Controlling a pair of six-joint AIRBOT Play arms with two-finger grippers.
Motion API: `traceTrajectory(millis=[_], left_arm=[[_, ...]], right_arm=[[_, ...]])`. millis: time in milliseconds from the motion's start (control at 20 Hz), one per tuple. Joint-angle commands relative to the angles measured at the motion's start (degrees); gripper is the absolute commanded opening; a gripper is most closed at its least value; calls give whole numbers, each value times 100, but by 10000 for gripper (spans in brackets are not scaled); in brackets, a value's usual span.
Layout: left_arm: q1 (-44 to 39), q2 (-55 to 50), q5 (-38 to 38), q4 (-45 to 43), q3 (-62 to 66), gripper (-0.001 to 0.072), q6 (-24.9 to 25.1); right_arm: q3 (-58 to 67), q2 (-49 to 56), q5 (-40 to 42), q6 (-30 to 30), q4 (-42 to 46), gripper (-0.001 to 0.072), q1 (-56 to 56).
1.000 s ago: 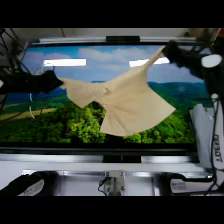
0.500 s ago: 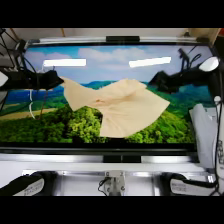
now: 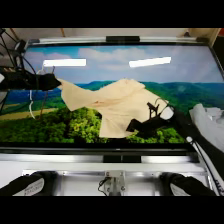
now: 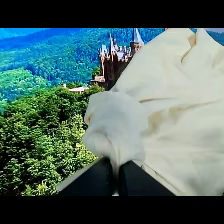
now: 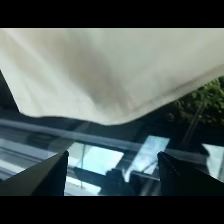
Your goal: Fold the shirts.
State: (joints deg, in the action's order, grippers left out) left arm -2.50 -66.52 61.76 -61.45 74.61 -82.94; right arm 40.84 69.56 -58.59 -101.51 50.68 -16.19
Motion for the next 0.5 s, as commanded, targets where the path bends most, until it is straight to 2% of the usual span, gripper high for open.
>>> traceTrajectory(millis=[0,200,400,450], left_arm=[[9,-2,44,-2,7,38,151],[9,-2,44,0,7,38,151],[9,-2,42,0,7,38,151],[9,-2,44,0,7,38,153]], right_arm=[[-382,92,990,-588,-389,673,-437],[-380,595,1196,-457,-850,673,-717],[-376,741,2337,-437,-1093,672,-1106],[-376,741,2583,-437,-1143,648,-1154]])
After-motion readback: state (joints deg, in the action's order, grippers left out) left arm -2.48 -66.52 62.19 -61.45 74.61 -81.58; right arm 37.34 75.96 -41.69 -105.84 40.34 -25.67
